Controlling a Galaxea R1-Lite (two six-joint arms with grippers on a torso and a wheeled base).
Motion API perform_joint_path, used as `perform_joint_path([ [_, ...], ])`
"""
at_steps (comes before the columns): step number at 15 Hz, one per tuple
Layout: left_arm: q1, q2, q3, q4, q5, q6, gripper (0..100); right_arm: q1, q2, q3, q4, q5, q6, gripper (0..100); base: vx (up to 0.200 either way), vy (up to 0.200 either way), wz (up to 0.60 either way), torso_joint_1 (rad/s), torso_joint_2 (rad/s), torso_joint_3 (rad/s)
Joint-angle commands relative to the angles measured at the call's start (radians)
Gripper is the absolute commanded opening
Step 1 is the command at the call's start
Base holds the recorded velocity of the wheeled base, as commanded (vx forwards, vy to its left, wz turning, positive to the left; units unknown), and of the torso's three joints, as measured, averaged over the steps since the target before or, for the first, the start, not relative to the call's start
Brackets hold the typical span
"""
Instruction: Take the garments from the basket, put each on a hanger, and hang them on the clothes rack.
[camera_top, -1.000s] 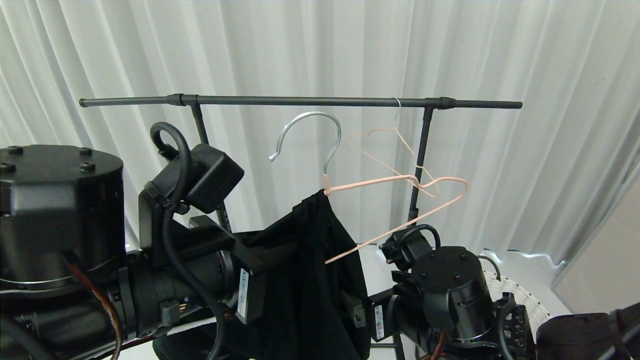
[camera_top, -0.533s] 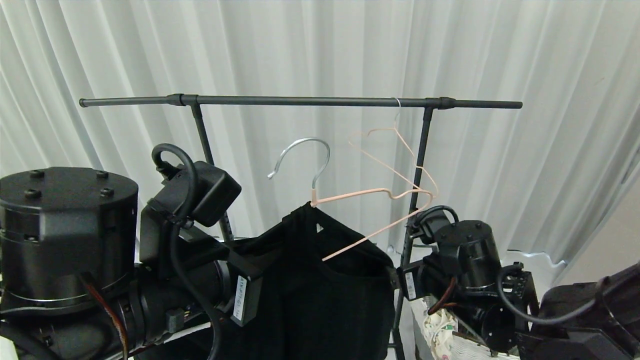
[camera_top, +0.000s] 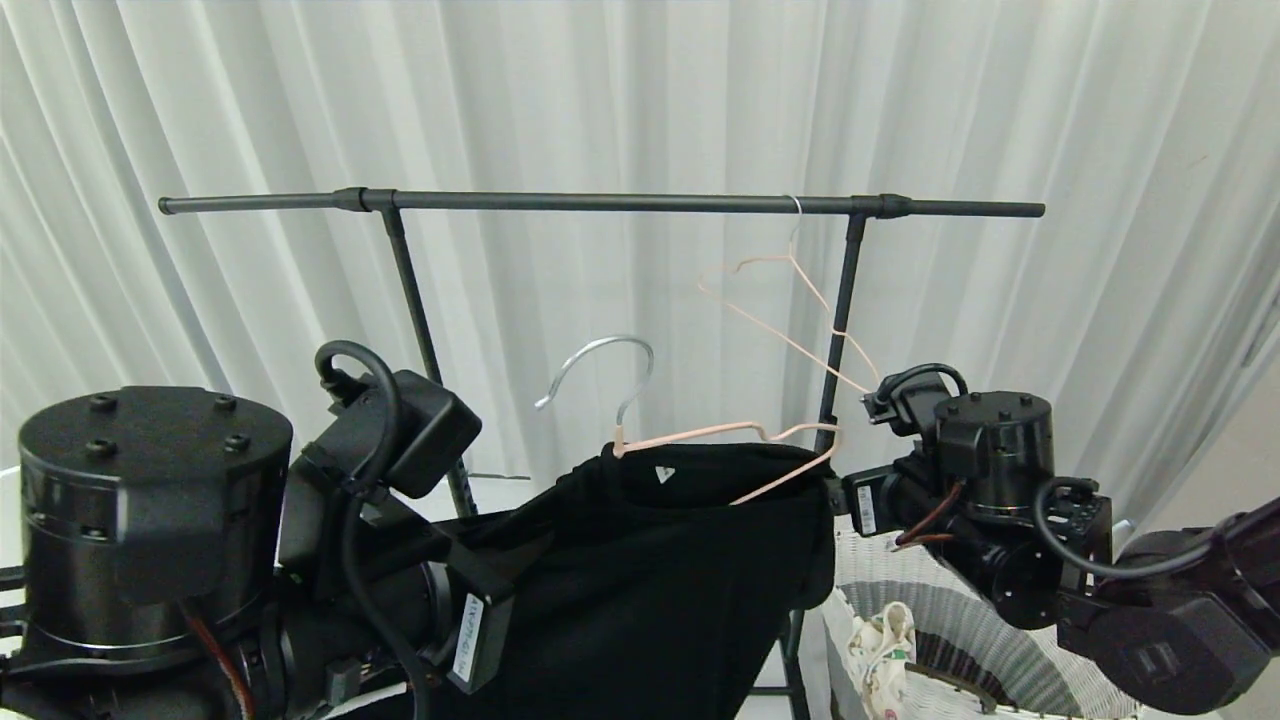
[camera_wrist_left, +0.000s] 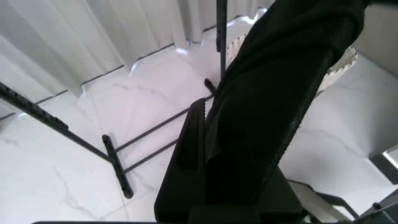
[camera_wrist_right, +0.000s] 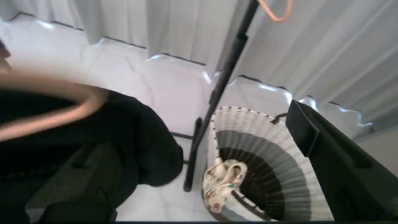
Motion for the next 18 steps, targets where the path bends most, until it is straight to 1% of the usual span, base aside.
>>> perform_joint_path([
  [1, 0.023, 0.003, 0.03, 0.013, 0.002, 0.002, 0, -0.011, -0.013, 0.0, 0.001, 0.001, -0.007, 100, 0.0, 0.0, 0.0, 0.0, 0.0, 0.0],
  [6, 0.035, 0.004, 0.073, 0.036, -0.001, 0.002, 0, -0.024, -0.019, -0.016, 0.001, 0.013, -0.02, 100, 0.0, 0.0, 0.0, 0.0, 0.0, 0.0],
  [7, 0.035, 0.009, 0.078, 0.036, -0.001, 0.002, 0, -0.024, -0.036, -0.022, 0.001, 0.044, -0.02, 100, 0.0, 0.0, 0.0, 0.0, 0.0, 0.0],
  [8, 0.035, 0.021, 0.083, 0.036, -0.001, 0.002, 0, -0.026, -0.067, -0.022, 0.004, 0.116, -0.022, 100, 0.0, 0.0, 0.0, 0.0, 0.0, 0.0],
  [9, 0.035, 0.021, 0.083, 0.036, -0.001, 0.002, 0, -0.026, -0.067, -0.022, 0.004, 0.116, -0.022, 100, 0.0, 0.0, 0.0, 0.0, 0.0, 0.0],
  [10, 0.037, 0.044, 0.087, 0.036, 0.003, 0.001, 0, -0.052, -0.13, -0.031, 0.044, 0.245, -0.059, 100, 0.0, 0.0, 0.0, 0.0, 0.0, 0.0],
  [11, 0.038, 0.049, 0.087, 0.036, 0.006, -0.001, 0, -0.069, -0.148, -0.045, 0.068, 0.286, -0.072, 100, 0.0, 0.0, 0.0, 0.0, 0.0, 0.0],
  [12, 0.04, 0.056, 0.087, 0.034, 0.025, -0.003, 0, -0.107, -0.184, -0.086, 0.136, 0.369, -0.077, 100, 0.0, 0.0, 0.0, 0.0, 0.0, 0.0],
  [15, 0.04, 0.061, 0.089, 0.031, 0.032, -0.006, 0, -0.164, -0.254, -0.194, 0.314, 0.51, -0.077, 100, 0.0, 0.0, 0.0, 0.0, 0.0, 0.0],
  [17, 0.038, 0.063, 0.089, 0.03, 0.029, -0.006, 0, -0.163, -0.308, -0.238, 0.432, 0.595, -0.077, 100, 0.0, 0.0, 0.0, 0.0, 0.0, 0.0],
  [18, 0.038, 0.063, 0.089, 0.03, 0.028, -0.006, 0, -0.158, -0.329, -0.255, 0.479, 0.625, -0.077, 100, 0.0, 0.0, 0.0, 0.0, 0.0, 0.0],
])
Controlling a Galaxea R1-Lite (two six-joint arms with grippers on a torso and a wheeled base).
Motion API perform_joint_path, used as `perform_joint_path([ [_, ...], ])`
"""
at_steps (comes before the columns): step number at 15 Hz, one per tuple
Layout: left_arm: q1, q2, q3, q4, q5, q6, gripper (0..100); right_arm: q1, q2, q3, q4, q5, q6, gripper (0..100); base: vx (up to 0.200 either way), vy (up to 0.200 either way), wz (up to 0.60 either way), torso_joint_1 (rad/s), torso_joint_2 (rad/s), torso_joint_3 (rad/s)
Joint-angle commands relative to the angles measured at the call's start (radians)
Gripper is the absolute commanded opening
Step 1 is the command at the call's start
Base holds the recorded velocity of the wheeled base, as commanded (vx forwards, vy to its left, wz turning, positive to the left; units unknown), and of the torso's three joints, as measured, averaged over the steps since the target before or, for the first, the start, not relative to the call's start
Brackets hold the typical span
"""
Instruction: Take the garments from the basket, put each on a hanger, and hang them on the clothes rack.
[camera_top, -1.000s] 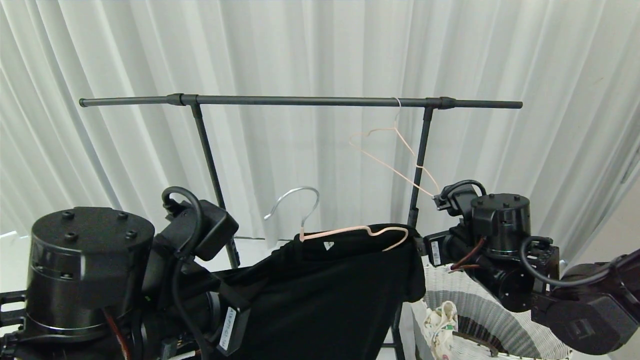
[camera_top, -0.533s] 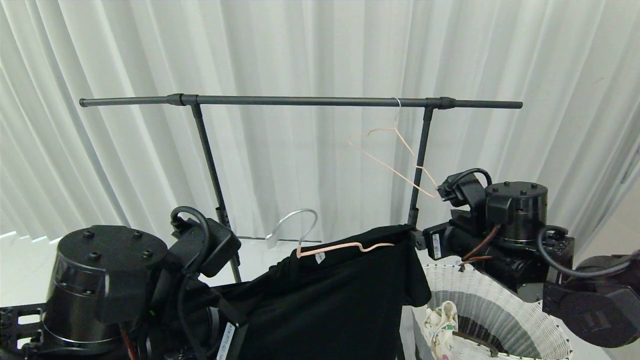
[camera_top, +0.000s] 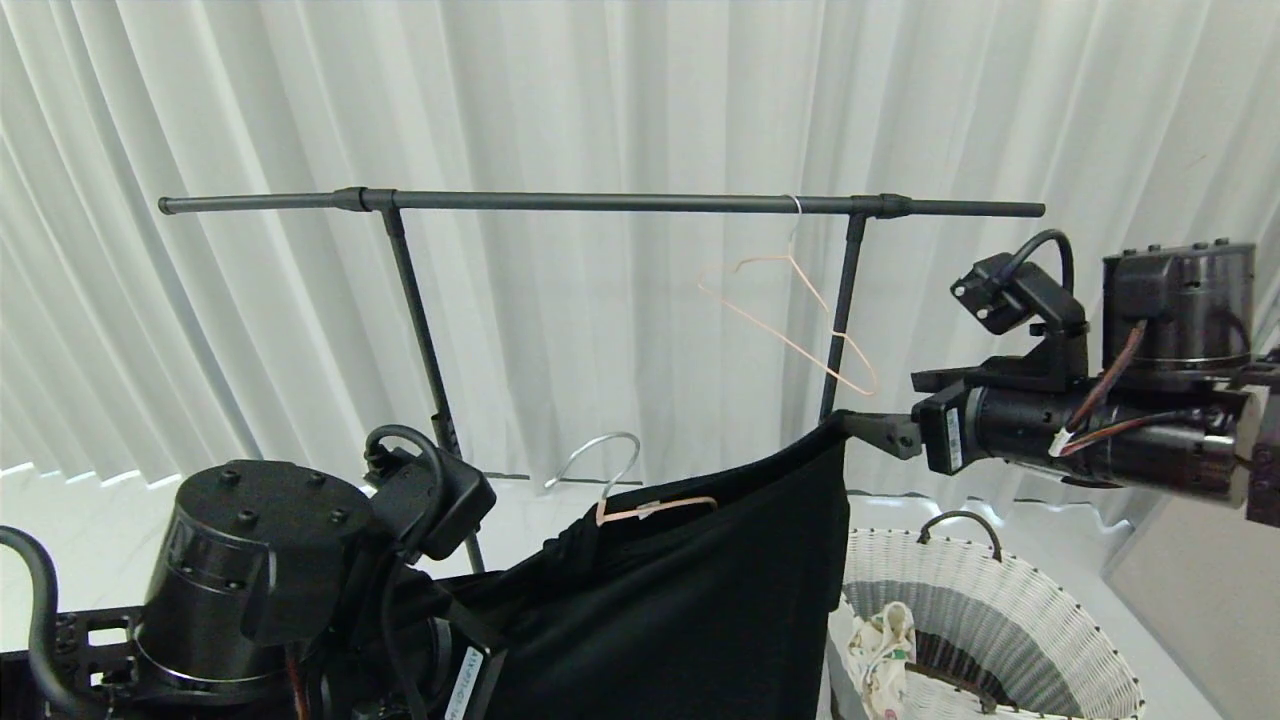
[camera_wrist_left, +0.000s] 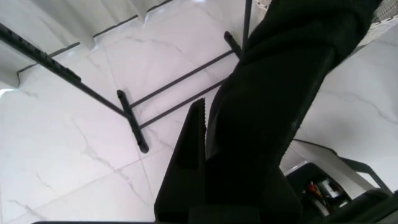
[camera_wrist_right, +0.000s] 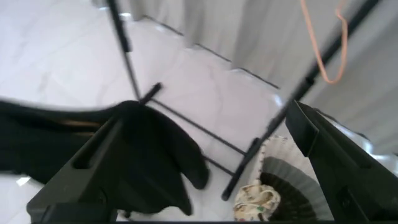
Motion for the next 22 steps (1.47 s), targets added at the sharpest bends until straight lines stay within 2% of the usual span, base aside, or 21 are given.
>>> perform_joint_path([
  [1, -0.002, 0.003, 0.0, -0.003, -0.002, 0.0, 0, 0.003, -0.08, -0.046, 0.06, 0.046, 0.0, 100, 0.0, 0.0, 0.0, 0.0, 0.0, 0.0],
  [4, -0.007, -0.012, 0.0, -0.027, -0.046, 0.0, 0, 0.003, -0.136, -0.095, 0.217, 0.167, 0.0, 100, 0.0, 0.0, 0.0, 0.0, 0.0, 0.0],
  [6, -0.008, -0.02, 0.0, -0.046, -0.087, 0.0, 0, 0.014, -0.159, -0.117, 0.317, 0.199, -0.017, 100, 0.0, 0.0, 0.0, 0.0, 0.0, 0.0],
  [9, -0.031, -0.044, 0.006, -0.047, -0.166, 0.007, 0, 0.046, -0.168, -0.117, 0.386, 0.228, -0.157, 100, 0.0, 0.0, 0.0, 0.0, 0.0, 0.0],
  [11, -0.048, -0.051, 0.009, -0.047, -0.203, 0.01, 0, 0.099, -0.182, -0.118, 0.464, 0.259, -0.235, 100, 0.0, 0.0, 0.0, 0.0, 0.0, 0.0],
  [13, -0.06, -0.055, 0.015, -0.049, -0.222, 0.061, 0, 0.181, -0.186, -0.118, 0.548, 0.271, -0.339, 100, 0.0, 0.0, 0.0, 0.0, 0.0, 0.0],
  [15, -0.067, -0.061, 0.038, -0.049, -0.241, 0.155, 0, 0.224, -0.163, -0.117, 0.587, 0.285, -0.396, 100, 0.0, 0.0, 0.0, 0.0, 0.0, 0.0],
  [16, -0.074, -0.067, 0.044, -0.049, -0.259, 0.173, 0, 0.255, -0.148, -0.117, 0.597, 0.285, -0.408, 100, 0.0, 0.0, 0.0, 0.0, 0.0, 0.0],
  [20, -0.077, -0.077, 0.041, -0.049, -0.267, 0.171, 0, 0.353, -0.067, -0.114, 0.591, 0.282, -0.421, 100, 0.0, 0.0, 0.0, 0.0, 0.0, 0.0],
  [22, -0.087, -0.084, 0.046, -0.05, -0.267, 0.17, 0, 0.356, -0.024, -0.112, 0.577, 0.274, -0.445, 100, 0.0, 0.0, 0.0, 0.0, 0.0, 0.0],
])
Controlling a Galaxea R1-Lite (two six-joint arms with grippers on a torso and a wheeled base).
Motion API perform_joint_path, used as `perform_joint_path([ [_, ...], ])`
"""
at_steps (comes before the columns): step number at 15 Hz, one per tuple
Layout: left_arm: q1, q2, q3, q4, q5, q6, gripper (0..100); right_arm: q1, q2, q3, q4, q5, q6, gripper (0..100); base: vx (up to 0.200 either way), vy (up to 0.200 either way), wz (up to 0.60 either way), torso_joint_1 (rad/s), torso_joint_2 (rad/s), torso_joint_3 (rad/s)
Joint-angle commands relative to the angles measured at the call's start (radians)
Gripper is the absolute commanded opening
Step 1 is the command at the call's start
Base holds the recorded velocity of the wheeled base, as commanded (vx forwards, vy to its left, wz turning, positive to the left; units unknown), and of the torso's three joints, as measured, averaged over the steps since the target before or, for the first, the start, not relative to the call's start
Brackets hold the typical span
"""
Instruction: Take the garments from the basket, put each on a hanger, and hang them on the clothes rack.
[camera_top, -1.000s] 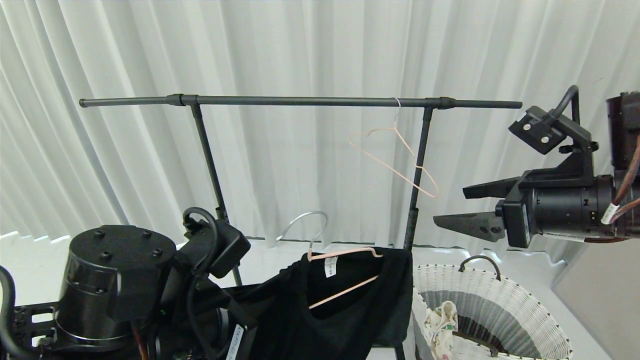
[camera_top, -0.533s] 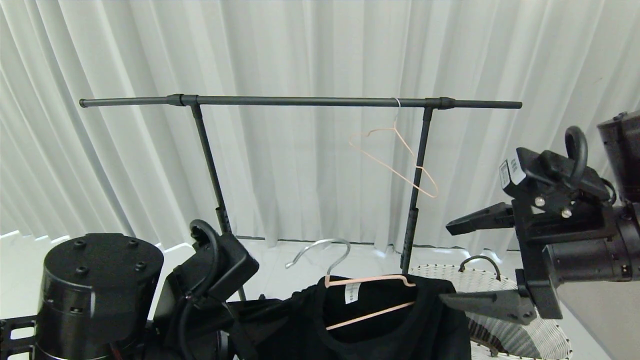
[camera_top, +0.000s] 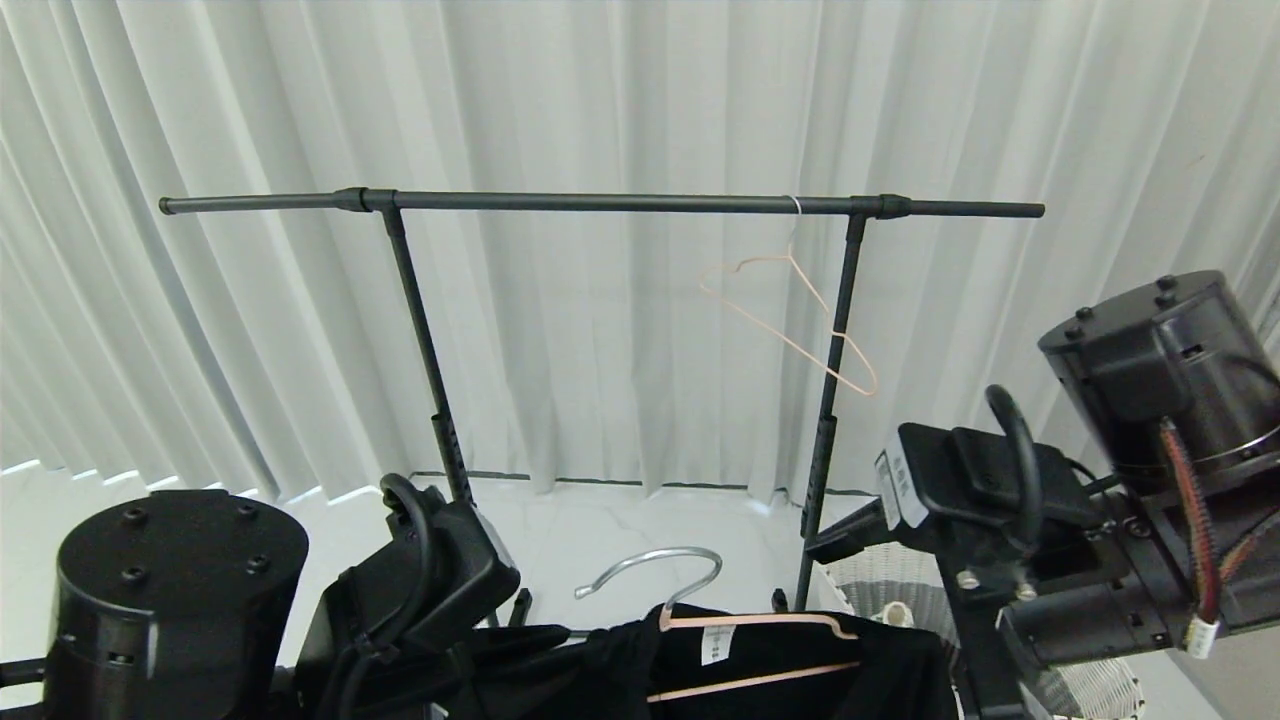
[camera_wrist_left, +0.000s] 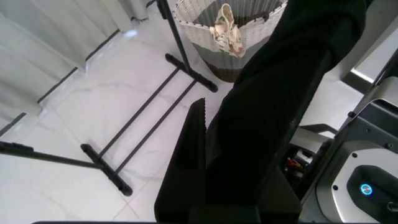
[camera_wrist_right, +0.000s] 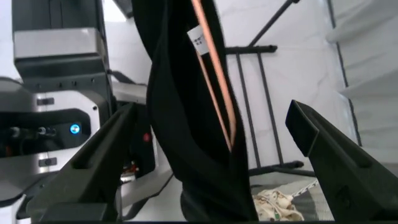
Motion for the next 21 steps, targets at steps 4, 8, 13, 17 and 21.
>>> perform_joint_path([
  [4, -0.017, -0.017, 0.002, -0.001, 0.0, -0.004, 0, -0.012, 0.093, 0.002, -0.014, -0.051, -0.007, 100, 0.0, 0.0, 0.0, 0.0, 0.0, 0.0],
  [8, -0.032, -0.014, 0.001, -0.016, 0.0, -0.005, 0, -0.016, 0.144, 0.002, -0.071, -0.088, -0.002, 100, 0.0, 0.0, 0.0, 0.0, 0.0, 0.0],
  [13, -0.032, -0.016, 0.002, -0.024, 0.0, -0.007, 0, -0.016, 0.154, 0.002, -0.074, -0.088, -0.004, 100, 0.0, 0.0, 0.0, 0.0, 0.0, 0.0],
  [17, -0.03, -0.017, 0.002, -0.029, 0.0, -0.007, 0, -0.016, 0.154, 0.003, -0.076, -0.089, -0.004, 0, 0.0, 0.0, 0.0, 0.0, 0.0, 0.0],
  [21, -0.03, -0.017, 0.002, -0.029, 0.0, -0.007, 0, -0.016, 0.147, 0.011, -0.105, -0.088, -0.005, 0, 0.0, 0.0, 0.0, 0.0, 0.0, 0.0],
])
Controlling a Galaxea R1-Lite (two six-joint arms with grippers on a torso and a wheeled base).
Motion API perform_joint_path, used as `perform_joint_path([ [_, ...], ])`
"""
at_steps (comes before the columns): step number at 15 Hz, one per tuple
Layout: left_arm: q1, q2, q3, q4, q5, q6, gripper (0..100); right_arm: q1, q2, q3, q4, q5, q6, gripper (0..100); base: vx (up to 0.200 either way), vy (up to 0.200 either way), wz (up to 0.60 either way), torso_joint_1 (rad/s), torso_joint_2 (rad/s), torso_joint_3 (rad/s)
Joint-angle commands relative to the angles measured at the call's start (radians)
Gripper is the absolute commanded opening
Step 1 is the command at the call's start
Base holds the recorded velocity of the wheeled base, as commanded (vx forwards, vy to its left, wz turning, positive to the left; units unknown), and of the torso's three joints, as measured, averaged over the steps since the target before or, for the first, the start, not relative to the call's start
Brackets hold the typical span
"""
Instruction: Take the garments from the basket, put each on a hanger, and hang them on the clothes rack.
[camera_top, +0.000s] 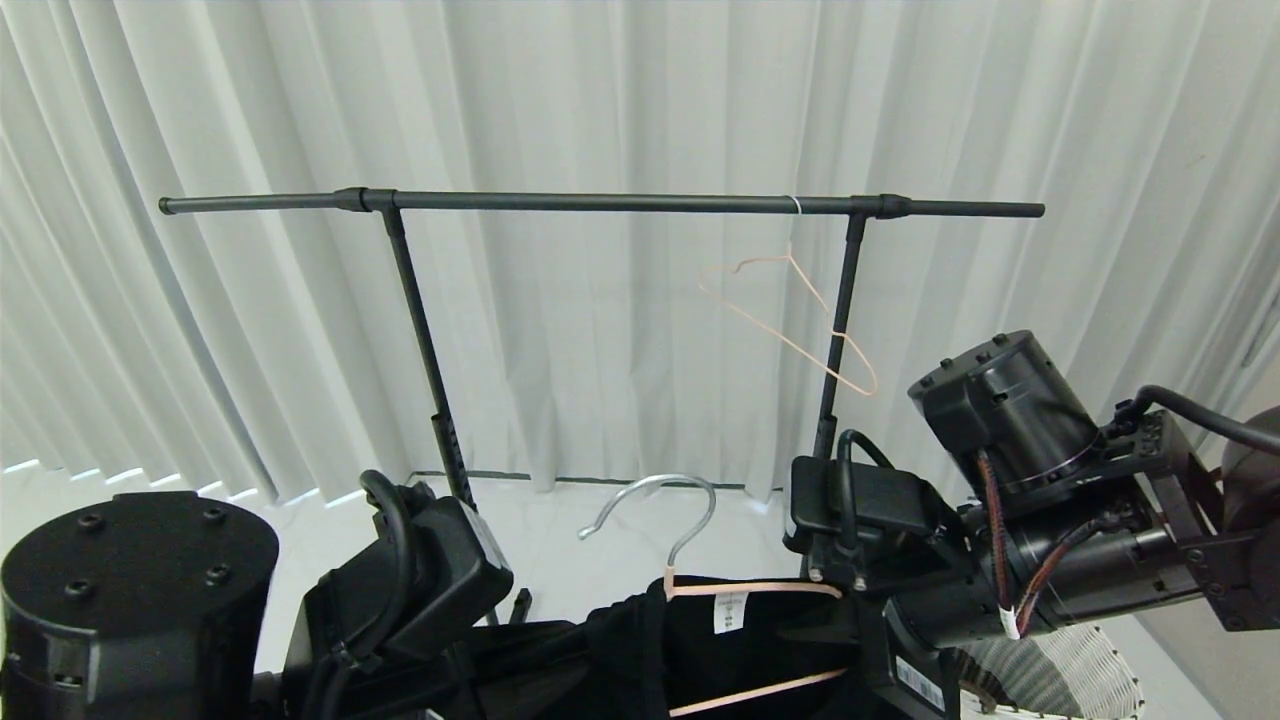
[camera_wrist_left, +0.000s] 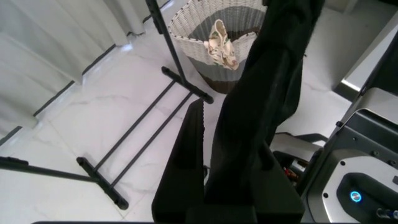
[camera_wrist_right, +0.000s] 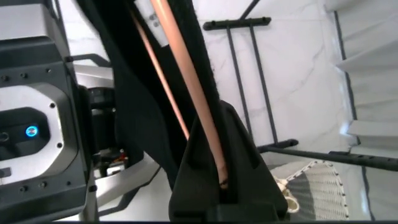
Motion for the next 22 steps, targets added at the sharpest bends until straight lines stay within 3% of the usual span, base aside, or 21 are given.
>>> perform_joint_path([
  [1, -0.001, 0.001, 0.0, 0.001, 0.0, 0.002, 0, 0.002, -0.008, 0.017, -0.033, 0.001, -0.002, 0, 0.0, 0.0, 0.0, 0.0, 0.0, 0.0],
  [4, -0.001, 0.003, 0.003, 0.001, 0.0, 0.002, 0, 0.003, -0.037, 0.084, -0.139, 0.007, -0.016, 0, 0.0, 0.0, 0.0, 0.0, 0.0, 0.0],
  [5, -0.001, 0.003, 0.003, 0.001, 0.001, 0.002, 100, 0.003, -0.054, 0.106, -0.17, 0.018, -0.044, 0, 0.0, 0.0, 0.0, 0.0, 0.0, 0.0],
  [9, 0.013, -0.017, 0.047, 0.001, 0.01, 0.002, 100, -0.04, -0.148, 0.172, -0.222, 0.081, -0.208, 0, 0.0, 0.0, 0.0, 0.0, 0.0, 0.0],
  [11, 0.013, -0.039, 0.087, -0.001, 0.01, 0.004, 100, -0.086, -0.195, 0.212, -0.245, 0.088, -0.242, 0, 0.0, 0.0, 0.0, 0.0, 0.0, 0.0],
  [16, 0.061, -0.106, 0.135, -0.001, 0.009, 0.005, 100, -0.276, -0.264, 0.261, -0.323, 0.108, -0.234, 0, 0.0, 0.0, 0.0, 0.0, 0.0, 0.0],
  [22, 0.222, -0.054, 0.162, 0.001, 0.007, 0.01, 100, -0.313, -0.299, 0.259, -0.388, 0.115, -0.173, 0, 0.0, 0.0, 0.0, 0.0, 0.0, 0.0],
])
